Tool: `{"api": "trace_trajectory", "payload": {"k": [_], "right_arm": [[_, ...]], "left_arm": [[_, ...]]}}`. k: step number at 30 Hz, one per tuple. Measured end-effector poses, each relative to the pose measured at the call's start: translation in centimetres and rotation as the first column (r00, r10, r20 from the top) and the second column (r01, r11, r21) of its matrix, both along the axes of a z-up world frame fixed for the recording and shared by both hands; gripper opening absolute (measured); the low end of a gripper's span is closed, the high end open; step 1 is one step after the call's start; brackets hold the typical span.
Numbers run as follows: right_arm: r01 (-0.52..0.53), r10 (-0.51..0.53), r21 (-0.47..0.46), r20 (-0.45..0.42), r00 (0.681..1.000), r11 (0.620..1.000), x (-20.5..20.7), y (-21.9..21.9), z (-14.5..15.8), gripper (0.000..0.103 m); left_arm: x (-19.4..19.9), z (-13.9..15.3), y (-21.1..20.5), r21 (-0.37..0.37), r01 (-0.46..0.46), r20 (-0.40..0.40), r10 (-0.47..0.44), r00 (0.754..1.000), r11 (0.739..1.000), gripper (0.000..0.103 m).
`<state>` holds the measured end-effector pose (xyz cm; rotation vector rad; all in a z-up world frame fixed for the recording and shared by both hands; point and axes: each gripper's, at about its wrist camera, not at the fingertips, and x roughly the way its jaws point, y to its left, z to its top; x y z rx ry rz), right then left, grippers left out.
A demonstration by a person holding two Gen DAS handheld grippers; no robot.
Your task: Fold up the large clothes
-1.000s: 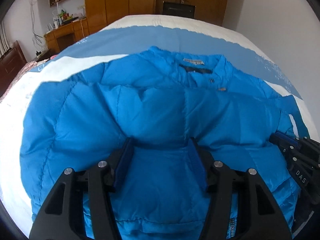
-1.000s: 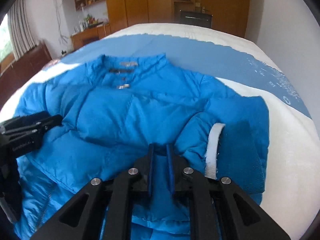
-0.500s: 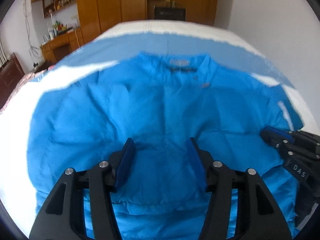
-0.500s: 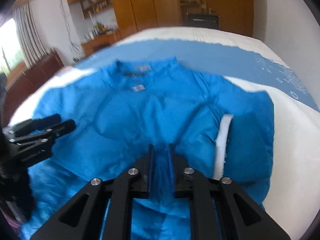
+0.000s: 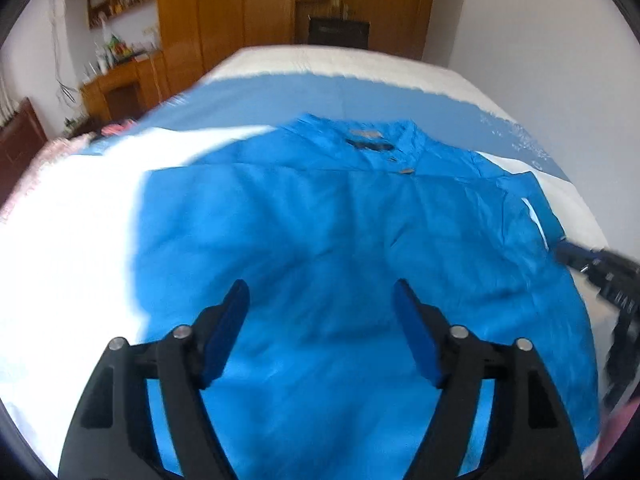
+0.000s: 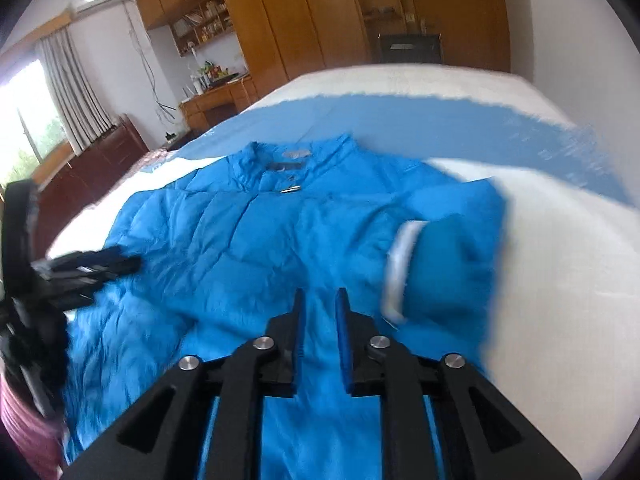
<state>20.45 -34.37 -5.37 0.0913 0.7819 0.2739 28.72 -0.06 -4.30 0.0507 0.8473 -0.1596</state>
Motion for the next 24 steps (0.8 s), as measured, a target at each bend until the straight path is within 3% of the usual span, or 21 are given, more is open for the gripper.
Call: {"api": "trace_trajectory", "payload": {"k": [2,6,11,15,24], "right_arm": [[-0.011,0.012,-0.026,0.010,1.000,1.000,-3.1,-0.7,0.5,0.039],[-0.020,0.019,-0.065,-0.013,1.000,0.998,-9.3,-1.8,-0.2,0.046],[0.012,-0.014,-0.036,-0.058,0.998,0.999,-16.3,-2.9,-2.0,0.053],[0.038,-0.031,0.059,-0.117,0.993,0.998,-19.5,-3.7,-3.3,0.056],[0.082,-0.033,0.197,-0.240,0.970,0.977,-22.3,-4.3,-6.3,0.057]], "left_arm": [[-3.6,0.6,2.7,0.034,-0.024,0.031,0.023,0.999,0.999,0.084],[-10.1,-0.7,8.1,0.064,-0.117,-0.011,0.118,0.993,0.991,0.085],[-16.7,-3.8,12.9,-0.107,-0.201,-0.149,0.185,0.972,0.974,0.085],[-19.9,-5.0,14.0,-0.218,-0.215,-0.190,0.174,0.966,0.952,0.085],[-21.9,-6.7,12.0,-0.280,-0.170,-0.219,0.110,0.970,0.945,0.084]]}}
